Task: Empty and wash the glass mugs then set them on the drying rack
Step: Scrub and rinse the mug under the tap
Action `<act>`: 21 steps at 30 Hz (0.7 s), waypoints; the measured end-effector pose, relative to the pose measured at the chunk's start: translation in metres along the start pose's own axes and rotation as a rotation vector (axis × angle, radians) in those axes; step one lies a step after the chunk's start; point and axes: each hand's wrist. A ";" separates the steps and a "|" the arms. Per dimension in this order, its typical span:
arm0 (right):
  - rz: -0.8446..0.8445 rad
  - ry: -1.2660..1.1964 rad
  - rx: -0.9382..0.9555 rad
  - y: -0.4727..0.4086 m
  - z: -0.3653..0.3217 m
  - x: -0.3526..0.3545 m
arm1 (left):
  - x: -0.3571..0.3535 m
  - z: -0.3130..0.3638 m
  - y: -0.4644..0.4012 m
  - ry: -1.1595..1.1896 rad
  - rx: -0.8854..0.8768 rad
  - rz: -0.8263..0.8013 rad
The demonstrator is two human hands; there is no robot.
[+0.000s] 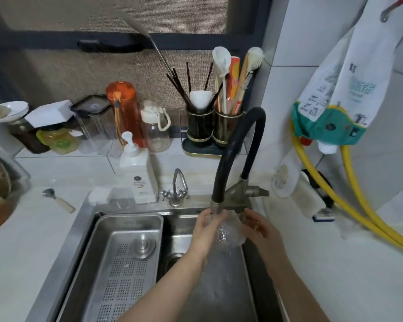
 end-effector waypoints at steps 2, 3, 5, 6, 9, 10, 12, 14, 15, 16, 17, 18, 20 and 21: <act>-0.008 -0.044 0.010 0.000 -0.002 0.003 | 0.000 0.002 0.000 0.082 0.119 -0.004; -0.006 -0.085 -0.002 -0.002 -0.003 0.005 | 0.001 0.003 -0.001 0.118 0.178 -0.039; 0.006 -0.110 -0.039 -0.009 -0.003 0.007 | 0.004 0.004 -0.004 0.199 0.289 -0.137; 0.018 -0.089 -0.058 -0.014 -0.002 0.009 | 0.005 0.005 -0.006 0.247 0.338 -0.177; 0.004 0.043 -0.070 -0.030 0.000 0.011 | 0.010 0.001 -0.011 0.323 0.458 -0.211; -0.019 0.110 -0.063 -0.034 0.001 0.011 | 0.011 -0.002 -0.013 0.345 0.491 -0.215; -0.063 0.234 -0.049 -0.041 0.002 0.010 | 0.012 -0.008 -0.015 0.398 0.548 -0.224; -0.069 0.304 -0.027 -0.047 0.005 0.010 | 0.011 -0.015 -0.019 0.440 0.600 -0.223; -0.069 0.332 -0.014 -0.048 0.007 0.010 | 0.010 -0.018 -0.020 0.459 0.623 -0.218; -0.082 0.360 -0.001 -0.050 0.010 0.010 | 0.009 -0.022 -0.022 0.485 0.645 -0.220; -0.111 0.387 0.016 -0.049 0.012 0.009 | 0.007 -0.028 -0.025 0.514 0.661 -0.221; -0.145 0.423 0.039 -0.050 0.014 0.009 | 0.006 -0.033 -0.028 0.549 0.675 -0.231; -0.183 0.544 0.108 -0.055 0.021 0.013 | 0.001 -0.042 -0.032 0.632 0.699 -0.250; -0.182 0.619 0.136 -0.061 0.026 0.017 | -0.001 -0.044 -0.033 0.678 0.704 -0.256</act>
Point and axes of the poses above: each hand's wrist, its own y-axis away from the middle knuckle, its own x-axis out of the back of the hand, z = x × y, and after that the axes turned 14 degrees about -y, right-handed
